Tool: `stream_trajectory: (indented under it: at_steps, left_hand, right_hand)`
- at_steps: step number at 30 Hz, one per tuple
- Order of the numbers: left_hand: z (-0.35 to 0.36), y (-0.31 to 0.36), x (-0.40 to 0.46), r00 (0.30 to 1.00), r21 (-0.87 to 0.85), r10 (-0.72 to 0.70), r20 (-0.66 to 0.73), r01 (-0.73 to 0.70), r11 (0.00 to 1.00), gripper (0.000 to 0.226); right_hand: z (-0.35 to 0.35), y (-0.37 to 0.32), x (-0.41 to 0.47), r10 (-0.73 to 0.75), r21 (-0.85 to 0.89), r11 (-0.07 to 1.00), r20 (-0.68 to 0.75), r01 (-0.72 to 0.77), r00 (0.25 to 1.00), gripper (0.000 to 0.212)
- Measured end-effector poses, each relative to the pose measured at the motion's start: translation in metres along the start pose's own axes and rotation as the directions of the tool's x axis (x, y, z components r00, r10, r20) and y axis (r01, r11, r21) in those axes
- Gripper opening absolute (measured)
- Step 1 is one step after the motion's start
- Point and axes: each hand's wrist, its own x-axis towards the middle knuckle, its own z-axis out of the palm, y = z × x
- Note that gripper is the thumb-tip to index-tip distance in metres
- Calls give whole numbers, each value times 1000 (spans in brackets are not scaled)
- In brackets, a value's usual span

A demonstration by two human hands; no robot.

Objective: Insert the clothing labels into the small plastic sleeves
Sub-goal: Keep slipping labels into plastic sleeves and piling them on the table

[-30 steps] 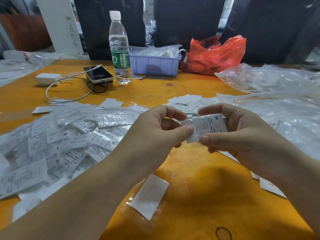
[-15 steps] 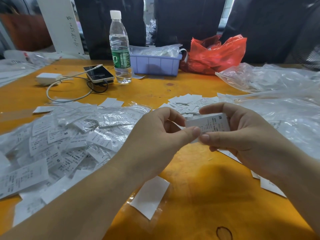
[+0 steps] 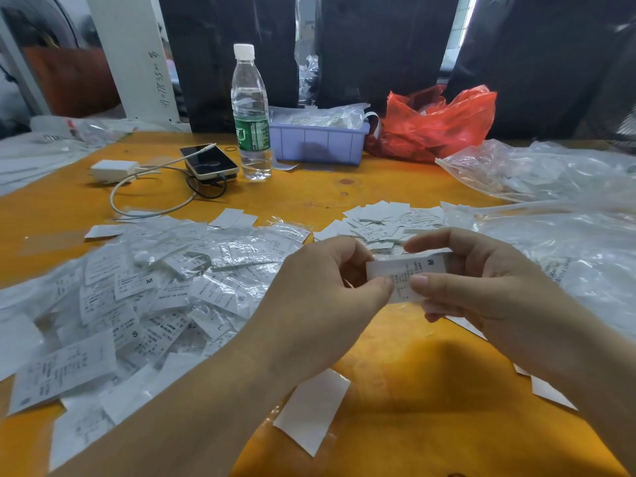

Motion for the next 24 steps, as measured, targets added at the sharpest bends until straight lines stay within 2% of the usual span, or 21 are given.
stream_trajectory:
  at_steps: [9, 17, 24]
  left_hand:
    - [-2, -2, 2, 994, 32, -27, -103, 30, 999, 14]
    - [2, -3, 2, 993, 43, -3, -118, 8, 999, 9]
    - [2, -4, 2, 996, 44, -5, -88, 9, 999, 15]
  right_hand:
    - [3, -2, -1, -27, 48, 998, -11, 27, 1000, 36]
    - [4, -5, -3, -11, 46, 999, -21, 12, 1000, 41]
    - [7, -5, -4, -2, 40, 999, -4, 3, 1000, 43]
